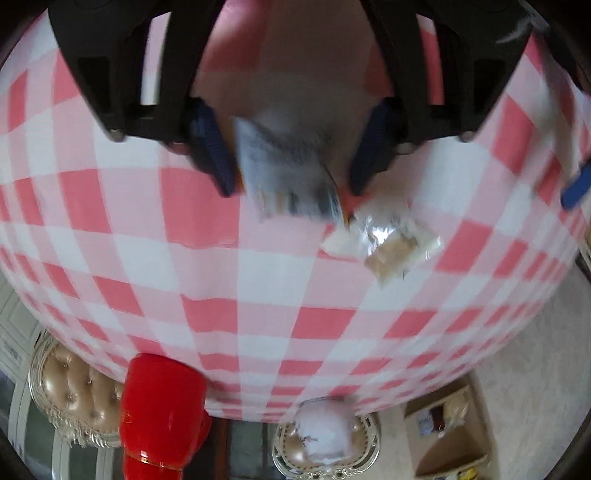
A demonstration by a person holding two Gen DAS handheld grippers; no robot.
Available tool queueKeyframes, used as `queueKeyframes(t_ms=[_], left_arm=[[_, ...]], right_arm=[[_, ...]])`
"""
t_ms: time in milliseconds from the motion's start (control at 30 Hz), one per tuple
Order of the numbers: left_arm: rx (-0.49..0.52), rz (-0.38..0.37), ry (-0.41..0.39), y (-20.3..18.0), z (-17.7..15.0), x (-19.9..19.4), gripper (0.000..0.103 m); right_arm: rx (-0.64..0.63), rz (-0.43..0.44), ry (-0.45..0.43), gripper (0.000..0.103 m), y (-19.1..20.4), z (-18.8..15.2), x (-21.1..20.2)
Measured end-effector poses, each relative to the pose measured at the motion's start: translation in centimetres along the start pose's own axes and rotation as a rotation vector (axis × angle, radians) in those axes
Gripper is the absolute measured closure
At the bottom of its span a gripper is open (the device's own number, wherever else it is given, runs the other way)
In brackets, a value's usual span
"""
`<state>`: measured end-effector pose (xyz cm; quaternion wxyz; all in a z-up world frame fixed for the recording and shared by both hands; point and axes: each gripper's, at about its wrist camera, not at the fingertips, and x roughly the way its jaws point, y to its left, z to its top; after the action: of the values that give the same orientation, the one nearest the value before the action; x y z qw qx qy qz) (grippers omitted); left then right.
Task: Organize snacks
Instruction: 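Grasp the white bun pack with the left tool while the right tool grasps the silver-wrapped snack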
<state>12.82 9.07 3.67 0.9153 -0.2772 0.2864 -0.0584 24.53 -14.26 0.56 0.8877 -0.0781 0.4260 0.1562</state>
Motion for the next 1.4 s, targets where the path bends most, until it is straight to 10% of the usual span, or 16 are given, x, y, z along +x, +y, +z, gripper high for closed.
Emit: queueKeyframes(t_ms=[467, 1067, 1400], left_arm=[[0.132, -0.009, 0.124, -2.6, -2.1, 1.4, 0.016], [0.318, 0.098, 0.251, -7.4, -0.9, 10.0, 0.015], [0.613, 0.194, 0.385, -9.9, 0.1, 16.8, 0.015]], right_arm=[[0.362, 0.072, -0.182, 0.062, -0.8, -11.0, -12.0], [0.442, 0.145, -0.262, 0.061, -1.4, -11.1, -15.0], [0.466, 0.146, -0.23, 0.06, -1.8, -11.2, -14.1]])
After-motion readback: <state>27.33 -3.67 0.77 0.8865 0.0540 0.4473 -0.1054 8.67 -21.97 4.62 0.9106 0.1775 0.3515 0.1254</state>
